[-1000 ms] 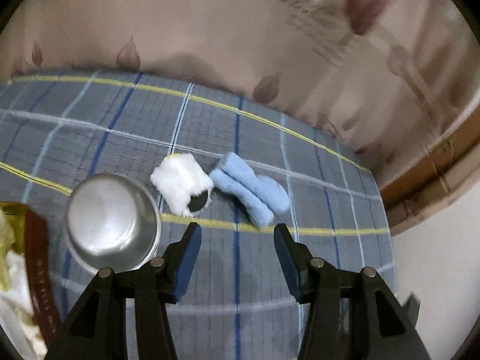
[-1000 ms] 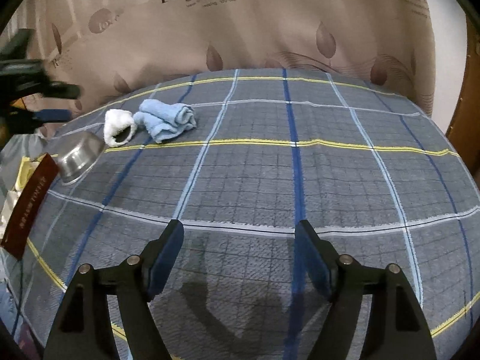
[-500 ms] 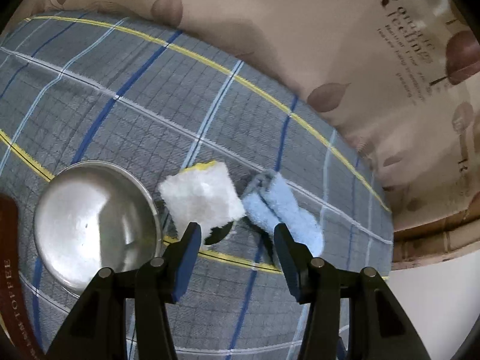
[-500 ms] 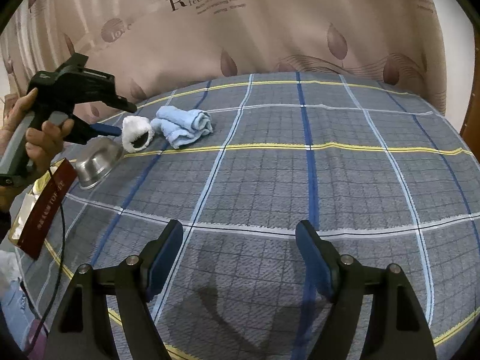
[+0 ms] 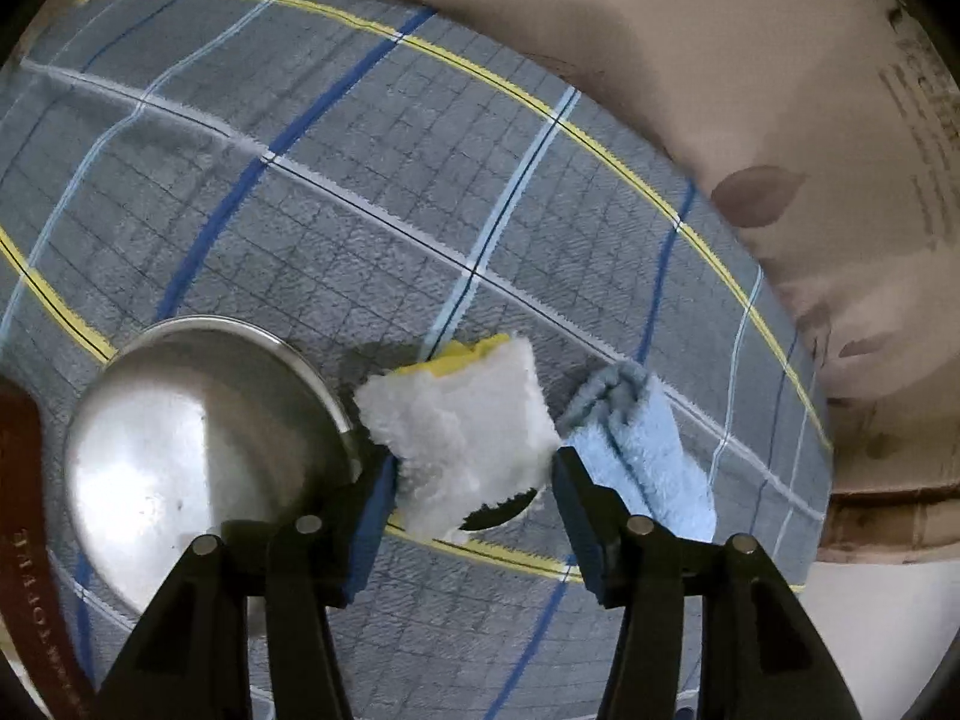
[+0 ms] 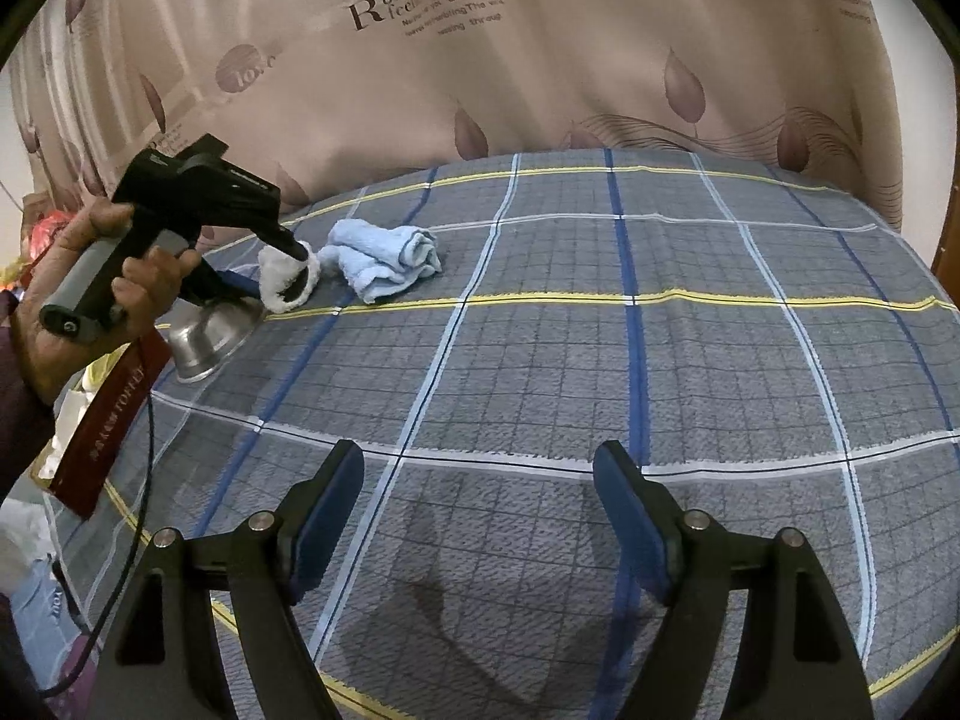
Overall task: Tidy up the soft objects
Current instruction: 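Lift the white fluffy sock and carry it toward the tray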
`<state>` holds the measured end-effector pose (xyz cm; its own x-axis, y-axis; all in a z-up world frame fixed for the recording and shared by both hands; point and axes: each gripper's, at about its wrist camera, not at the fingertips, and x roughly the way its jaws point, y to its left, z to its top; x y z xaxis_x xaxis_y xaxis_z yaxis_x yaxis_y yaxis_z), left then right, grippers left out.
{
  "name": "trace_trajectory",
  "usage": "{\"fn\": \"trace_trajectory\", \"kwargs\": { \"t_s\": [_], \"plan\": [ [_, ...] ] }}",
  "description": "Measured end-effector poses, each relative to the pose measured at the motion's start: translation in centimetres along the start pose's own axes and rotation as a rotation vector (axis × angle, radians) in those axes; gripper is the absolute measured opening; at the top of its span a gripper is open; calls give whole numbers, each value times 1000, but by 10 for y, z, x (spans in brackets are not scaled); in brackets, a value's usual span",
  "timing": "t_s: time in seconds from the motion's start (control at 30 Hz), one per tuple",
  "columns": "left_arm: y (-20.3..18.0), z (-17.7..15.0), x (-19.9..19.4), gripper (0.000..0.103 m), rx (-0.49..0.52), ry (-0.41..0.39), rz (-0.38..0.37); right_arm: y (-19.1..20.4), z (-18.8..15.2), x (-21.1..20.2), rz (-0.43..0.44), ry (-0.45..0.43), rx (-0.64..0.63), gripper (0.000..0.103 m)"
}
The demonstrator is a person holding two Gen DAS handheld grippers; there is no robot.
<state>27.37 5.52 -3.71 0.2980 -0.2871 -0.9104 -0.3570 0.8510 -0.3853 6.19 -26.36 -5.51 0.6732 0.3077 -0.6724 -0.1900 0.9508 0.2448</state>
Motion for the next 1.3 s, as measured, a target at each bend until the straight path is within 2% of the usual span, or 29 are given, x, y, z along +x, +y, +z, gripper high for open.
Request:
{"fn": "trace_trajectory", "kwargs": {
  "t_s": [0.17, 0.33, 0.4, 0.43, 0.5, 0.57, 0.63, 0.7, 0.73, 0.87, 1.03, 1.13, 1.3],
  "plan": [
    [0, 8, 0, 57, -9, -45, 22, 0, 0, -2, 11, -3, -3, 78],
    [-15, 15, 12, 57, 43, -27, 149, 1, 0, -2, 20, -2, -6, 79],
    [-21, 16, 17, 57, 74, -6, 175, 0, 0, -2, 23, -1, -5, 79],
    [-22, 17, 18, 56, 78, -4, 175, 0, 0, -2, 23, -1, -5, 79],
    [-20, 17, 18, 47, 68, 0, 181, 0, 0, -1, 24, -1, -3, 79],
    [-14, 14, 12, 40, 47, -27, 149, 0, 0, -1, 27, -1, 0, 79],
    [-14, 7, 6, 34, 79, -46, 139, -2, 1, 0, 28, 2, 8, 79],
    [-15, -4, -4, 33, 108, -68, 117, -3, 1, 0, 27, 4, 14, 79],
    [-15, -11, -11, 33, 111, -73, 73, -3, 1, 0, 26, 6, 15, 79],
    [-20, -56, -48, 33, 180, -120, -76, -4, 1, 0, 17, 8, 21, 79],
    [-9, -115, -80, 33, 219, -127, -171, -3, 1, 2, 7, 16, 21, 79],
    [10, -150, -100, 33, 245, -139, -206, -3, 1, 2, -4, 21, 20, 79],
    [45, -193, -123, 33, 266, -157, -198, -2, 1, 3, -12, 24, 13, 79]
  ]
}}
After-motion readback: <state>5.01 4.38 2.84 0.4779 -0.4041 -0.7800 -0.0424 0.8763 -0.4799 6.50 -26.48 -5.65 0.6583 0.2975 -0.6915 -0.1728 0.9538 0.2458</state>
